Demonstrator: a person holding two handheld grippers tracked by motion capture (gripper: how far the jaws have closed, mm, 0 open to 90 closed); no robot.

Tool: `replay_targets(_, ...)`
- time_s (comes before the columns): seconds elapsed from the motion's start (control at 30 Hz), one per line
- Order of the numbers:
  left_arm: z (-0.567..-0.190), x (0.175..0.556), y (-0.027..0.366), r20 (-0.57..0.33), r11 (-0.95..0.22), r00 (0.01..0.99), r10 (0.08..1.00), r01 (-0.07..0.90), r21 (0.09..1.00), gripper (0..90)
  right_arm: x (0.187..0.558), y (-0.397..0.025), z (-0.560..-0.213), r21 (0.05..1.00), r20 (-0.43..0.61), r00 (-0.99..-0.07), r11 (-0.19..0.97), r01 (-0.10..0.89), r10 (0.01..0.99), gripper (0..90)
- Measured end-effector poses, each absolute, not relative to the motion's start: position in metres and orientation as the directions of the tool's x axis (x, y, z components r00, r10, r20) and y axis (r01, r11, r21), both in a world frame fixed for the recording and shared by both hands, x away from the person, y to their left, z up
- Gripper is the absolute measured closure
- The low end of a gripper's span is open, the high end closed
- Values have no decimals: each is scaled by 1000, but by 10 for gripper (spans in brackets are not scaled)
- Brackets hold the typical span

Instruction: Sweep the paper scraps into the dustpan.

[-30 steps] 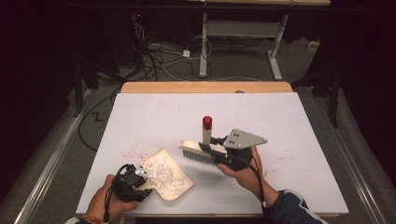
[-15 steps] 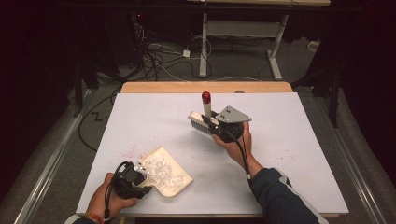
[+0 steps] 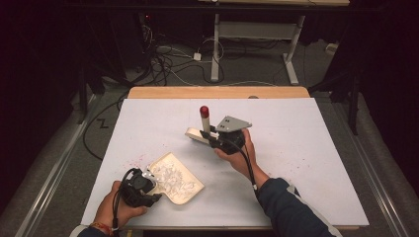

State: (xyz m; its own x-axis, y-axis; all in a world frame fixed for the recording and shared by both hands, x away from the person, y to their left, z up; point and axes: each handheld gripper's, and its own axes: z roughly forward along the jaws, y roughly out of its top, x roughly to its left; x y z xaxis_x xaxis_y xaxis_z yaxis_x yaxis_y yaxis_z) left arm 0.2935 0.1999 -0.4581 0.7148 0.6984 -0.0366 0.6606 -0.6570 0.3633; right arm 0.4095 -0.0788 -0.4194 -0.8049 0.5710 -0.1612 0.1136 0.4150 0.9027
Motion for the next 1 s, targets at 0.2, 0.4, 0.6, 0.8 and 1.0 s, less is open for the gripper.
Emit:
replay_targets(0.2,-458,293,199,-35,-656,713,700,662,363,633,378,-79,-413,907,-106,-874,406,109,474,716)
replay_targets(0.4,-458,293,198,-31,-657,712,702,663,359,634,363,-87,-397,924,-118,-868,374,82,483,716)
replay_targets(0.6,-458,293,198,-32,-656,711,703,665,358,634,364,-82,-403,906,-168,-830,416,84,533,715)
replay_targets(0.8,-458,293,198,-31,-655,710,704,665,360,633,346,-67,-413,889,-152,-886,452,71,438,715)
replay_targets(1.0,-458,292,198,-28,-653,708,706,665,363,634,333,-73,-403,899,-132,-904,434,63,406,715)
